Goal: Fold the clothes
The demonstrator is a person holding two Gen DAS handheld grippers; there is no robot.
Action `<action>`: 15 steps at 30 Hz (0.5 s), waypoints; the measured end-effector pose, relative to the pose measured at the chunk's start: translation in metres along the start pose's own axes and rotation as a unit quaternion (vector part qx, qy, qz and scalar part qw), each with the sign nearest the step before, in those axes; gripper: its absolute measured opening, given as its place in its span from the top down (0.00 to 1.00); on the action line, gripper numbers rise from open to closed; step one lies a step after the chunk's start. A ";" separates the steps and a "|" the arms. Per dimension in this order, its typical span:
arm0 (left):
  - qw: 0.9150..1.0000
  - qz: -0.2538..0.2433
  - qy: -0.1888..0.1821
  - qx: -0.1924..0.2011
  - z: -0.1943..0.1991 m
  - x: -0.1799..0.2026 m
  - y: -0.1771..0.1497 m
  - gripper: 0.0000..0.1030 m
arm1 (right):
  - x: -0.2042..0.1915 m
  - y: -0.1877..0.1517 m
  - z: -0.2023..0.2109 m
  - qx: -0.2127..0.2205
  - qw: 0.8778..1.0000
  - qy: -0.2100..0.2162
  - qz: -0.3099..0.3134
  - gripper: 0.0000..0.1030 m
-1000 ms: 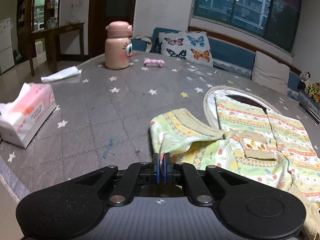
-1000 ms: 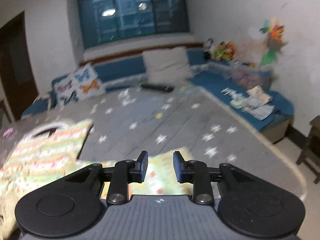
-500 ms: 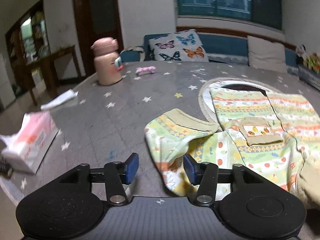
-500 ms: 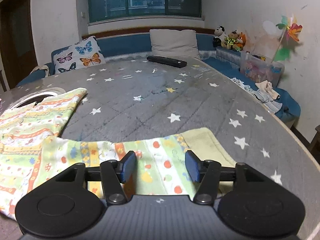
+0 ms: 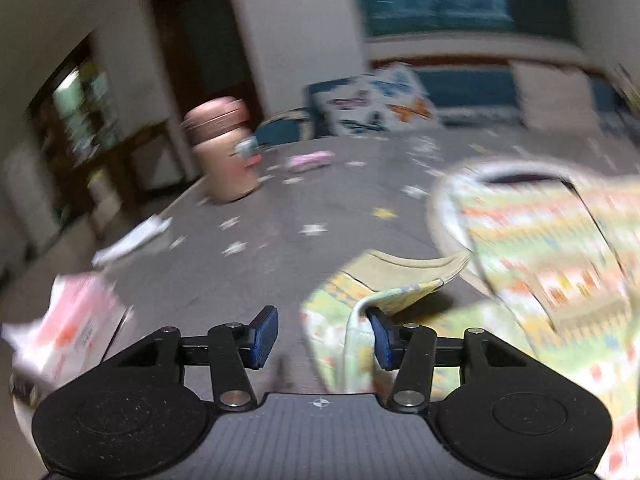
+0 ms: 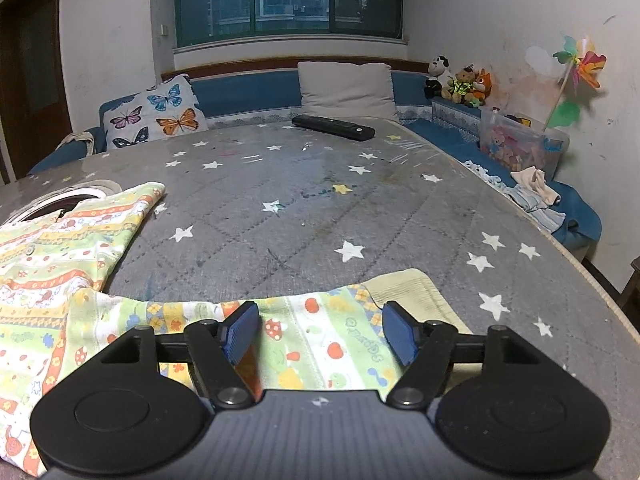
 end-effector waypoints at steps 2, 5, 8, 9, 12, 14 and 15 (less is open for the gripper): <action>0.998 0.054 0.015 -0.003 -0.001 -0.022 0.009 0.48 | 0.000 0.000 0.000 -0.001 1.000 0.000 0.002 0.31; 0.993 0.109 0.036 -0.012 -0.002 -0.056 0.015 0.46 | -0.001 0.001 -0.001 -0.001 1.000 0.000 0.003 0.29; 0.990 0.121 0.067 -0.016 -0.004 -0.077 0.012 0.46 | -0.002 0.001 -0.002 -0.001 1.000 0.000 0.004 0.27; 0.990 0.117 0.081 -0.014 -0.004 -0.082 0.010 0.46 | -0.002 0.001 -0.002 -0.001 1.000 0.000 0.005 0.26; 0.988 0.114 0.102 -0.025 -0.009 -0.095 0.003 0.46 | -0.003 0.002 -0.003 -0.001 1.000 0.001 0.005 0.24; 0.988 0.109 0.108 -0.030 -0.012 -0.097 -0.002 0.46 | -0.003 0.002 -0.004 -0.002 1.000 0.001 0.006 0.23; 0.988 0.108 0.108 -0.029 -0.011 -0.096 -0.002 0.46 | -0.003 0.002 -0.004 -0.002 1.000 0.002 0.006 0.22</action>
Point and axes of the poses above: each gripper's, at about its wrist camera, not at the fingertips, and z roughly against the way its jaws point, x to its right, y to its top, the point moved 1 cm from there along -z, roughly the way its jaws point, and after that the axes turned 14 degrees about z, right-handed, at the moved point
